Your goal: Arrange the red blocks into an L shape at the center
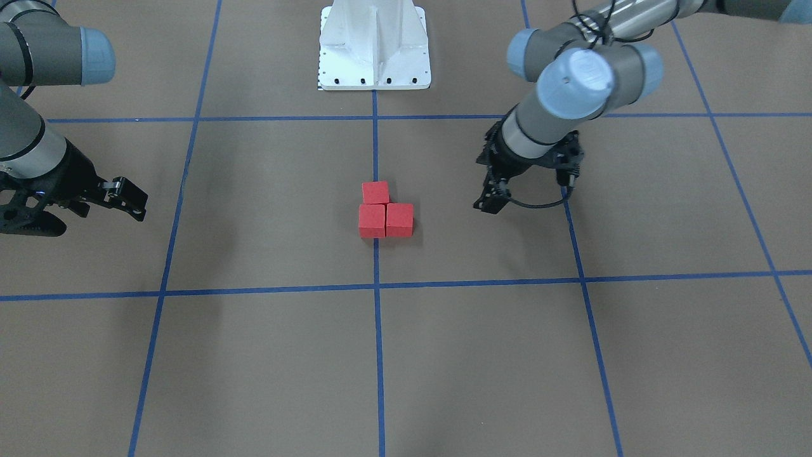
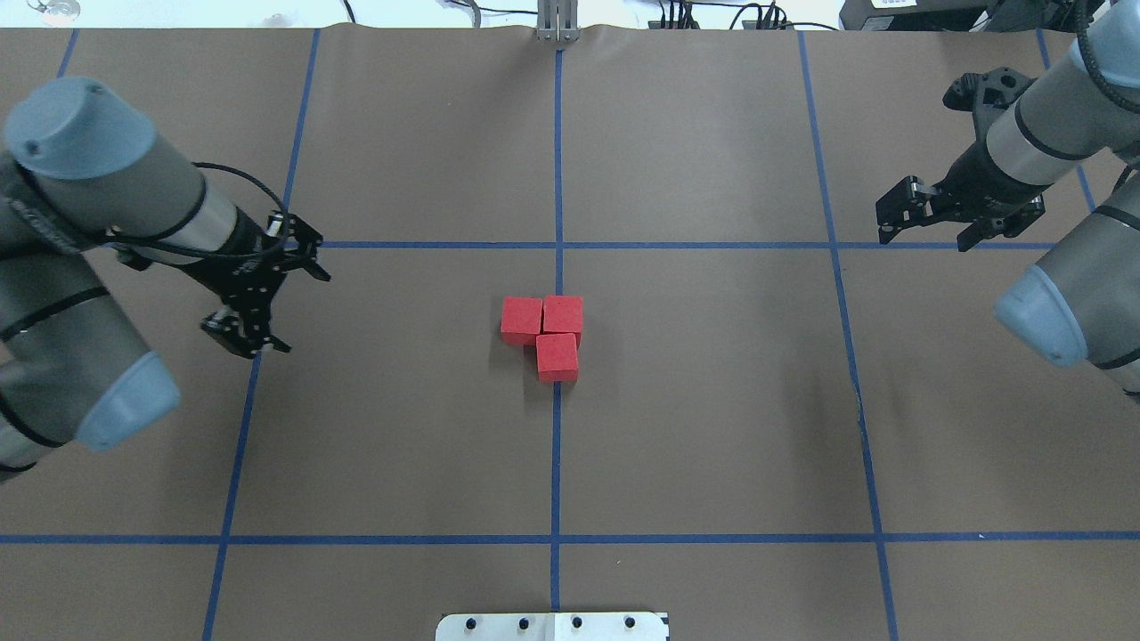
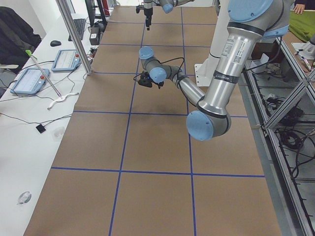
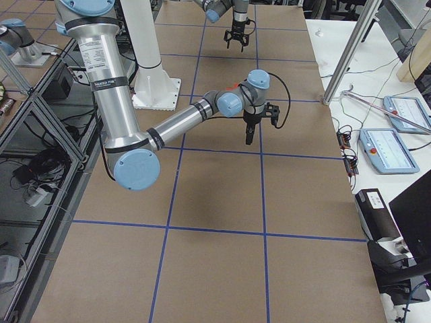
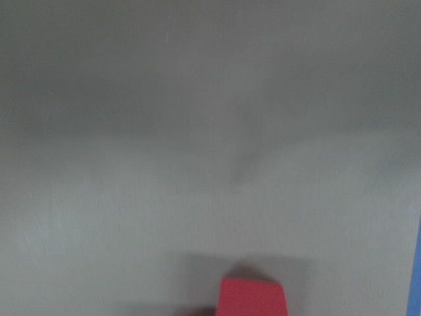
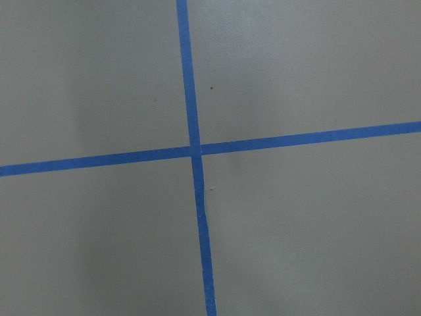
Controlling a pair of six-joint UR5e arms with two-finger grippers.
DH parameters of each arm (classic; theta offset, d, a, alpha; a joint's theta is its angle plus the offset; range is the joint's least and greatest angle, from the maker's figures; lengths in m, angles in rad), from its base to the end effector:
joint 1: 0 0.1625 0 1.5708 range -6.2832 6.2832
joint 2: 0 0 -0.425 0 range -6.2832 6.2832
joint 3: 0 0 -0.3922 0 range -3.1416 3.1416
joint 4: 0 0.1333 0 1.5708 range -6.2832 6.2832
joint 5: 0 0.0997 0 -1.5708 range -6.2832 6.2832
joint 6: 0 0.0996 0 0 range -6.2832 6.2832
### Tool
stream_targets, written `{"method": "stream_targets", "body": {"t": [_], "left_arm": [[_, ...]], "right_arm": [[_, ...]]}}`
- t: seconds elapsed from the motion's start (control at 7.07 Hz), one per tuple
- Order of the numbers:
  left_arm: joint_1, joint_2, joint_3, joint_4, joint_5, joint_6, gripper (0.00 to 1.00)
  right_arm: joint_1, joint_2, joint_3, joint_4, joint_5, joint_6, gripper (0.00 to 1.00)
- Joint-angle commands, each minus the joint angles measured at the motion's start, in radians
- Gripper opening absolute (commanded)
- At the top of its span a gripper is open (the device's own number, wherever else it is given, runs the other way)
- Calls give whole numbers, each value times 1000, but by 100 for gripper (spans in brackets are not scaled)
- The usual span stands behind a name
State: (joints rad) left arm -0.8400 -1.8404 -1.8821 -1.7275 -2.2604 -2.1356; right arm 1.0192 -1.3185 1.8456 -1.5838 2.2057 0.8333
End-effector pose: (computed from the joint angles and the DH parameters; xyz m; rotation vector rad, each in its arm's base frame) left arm 0.3261 -0.4685 0.3467 -0.5810 0.8293 -1.0366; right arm -0.2362 -0.5255 0.3976 -0.0140 -0.7942 0.1036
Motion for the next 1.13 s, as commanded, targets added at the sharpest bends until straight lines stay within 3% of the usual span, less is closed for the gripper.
{"method": "stream_targets", "body": {"t": [0.0, 0.28, 0.57, 0.99], "left_arm": [[-199, 192, -45, -1, -34, 522, 100], [-377, 301, -32, 2, -44, 1027, 100], [-508, 303, 62, -7, -122, 1336, 100], [-643, 305, 130, 2, -145, 1756, 100]], "right_arm": [[59, -2, -2, 15, 15, -43, 100], [180, -60, -3, 10, 102, -202, 100], [296, -143, -15, 5, 151, -418, 100], [402, -146, -132, 7, 176, -655, 100]]}}
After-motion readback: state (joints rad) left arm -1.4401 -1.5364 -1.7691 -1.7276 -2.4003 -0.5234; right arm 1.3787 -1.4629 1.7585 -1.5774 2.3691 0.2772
